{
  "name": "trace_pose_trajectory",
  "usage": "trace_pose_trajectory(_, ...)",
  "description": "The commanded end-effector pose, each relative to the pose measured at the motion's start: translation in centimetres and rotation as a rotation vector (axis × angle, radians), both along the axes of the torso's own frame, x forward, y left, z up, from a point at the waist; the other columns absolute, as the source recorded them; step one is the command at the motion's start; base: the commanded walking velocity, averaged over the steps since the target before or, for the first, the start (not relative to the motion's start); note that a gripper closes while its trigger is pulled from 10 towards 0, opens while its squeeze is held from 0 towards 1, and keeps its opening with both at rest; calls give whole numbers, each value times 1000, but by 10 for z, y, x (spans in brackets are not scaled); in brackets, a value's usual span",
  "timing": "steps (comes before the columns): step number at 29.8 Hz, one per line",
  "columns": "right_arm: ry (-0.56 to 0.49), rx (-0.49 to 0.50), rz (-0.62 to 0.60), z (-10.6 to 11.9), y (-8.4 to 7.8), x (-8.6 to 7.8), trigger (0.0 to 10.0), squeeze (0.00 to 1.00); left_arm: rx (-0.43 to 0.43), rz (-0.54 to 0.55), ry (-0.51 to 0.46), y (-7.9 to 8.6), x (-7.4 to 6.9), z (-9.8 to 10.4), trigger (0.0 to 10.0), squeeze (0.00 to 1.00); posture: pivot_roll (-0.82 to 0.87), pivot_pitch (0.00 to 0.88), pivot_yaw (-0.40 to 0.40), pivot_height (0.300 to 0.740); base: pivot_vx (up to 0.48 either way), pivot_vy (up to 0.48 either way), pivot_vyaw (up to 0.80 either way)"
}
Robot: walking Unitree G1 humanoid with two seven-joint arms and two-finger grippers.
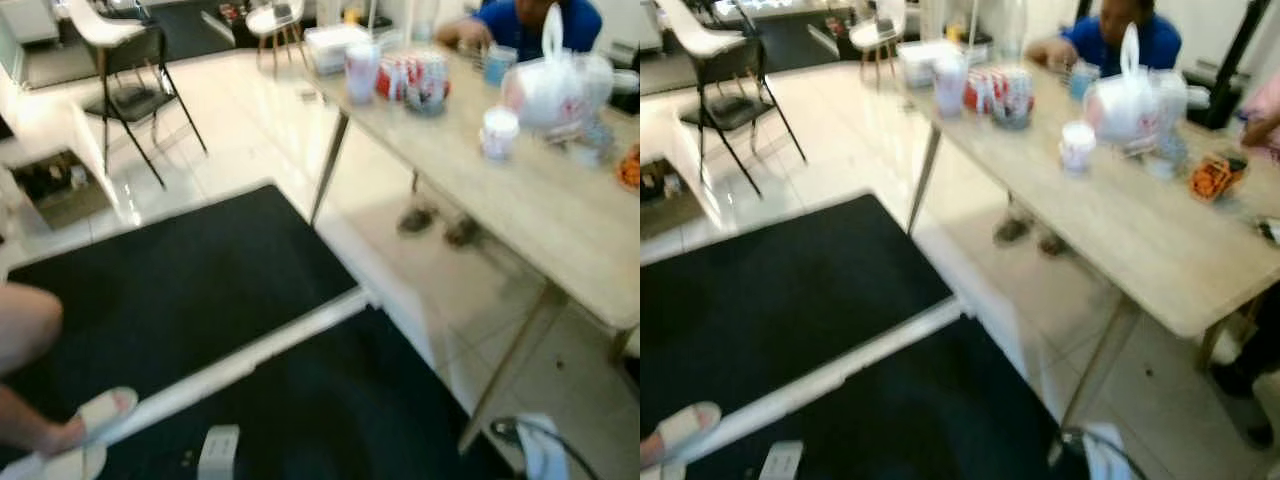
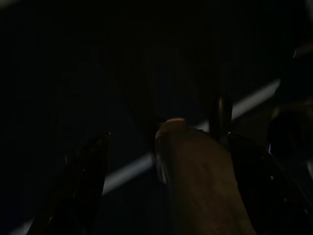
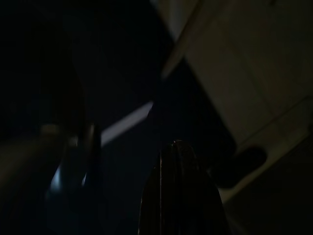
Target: Restocking fridge
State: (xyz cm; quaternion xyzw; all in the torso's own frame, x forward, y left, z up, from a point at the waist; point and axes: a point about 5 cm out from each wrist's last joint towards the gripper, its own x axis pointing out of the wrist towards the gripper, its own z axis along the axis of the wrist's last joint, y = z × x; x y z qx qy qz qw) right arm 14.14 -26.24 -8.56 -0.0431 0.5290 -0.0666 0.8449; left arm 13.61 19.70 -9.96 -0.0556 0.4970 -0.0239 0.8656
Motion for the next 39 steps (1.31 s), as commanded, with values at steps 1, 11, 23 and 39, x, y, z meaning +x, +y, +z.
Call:
trace_pose_trajectory(1,-15,23,12,-1,10,4,10000,0,5,6,47,3,-13,-4,10000,0,-6,0,-10,740,352,0,0)
trace_pose_trajectory(11,-8,29,17,-3,13,3,10000,0,-2,3,54,2,-15,-5,10000,0,-12,0,-9,740,353,0,0)
trace_pose_trajectory(23,-1,37,24,-3,15,5,10000,0,-5,-1,55,0,-15,-5,10000,0,-16,0,-6,740,359,0,-565)
trace_pose_trajectory(39,-11,29,29,-2,17,7,10000,0,3,-8,63,1,-16,-6,10000,0,-12,0,-5,740,364,0,-277)
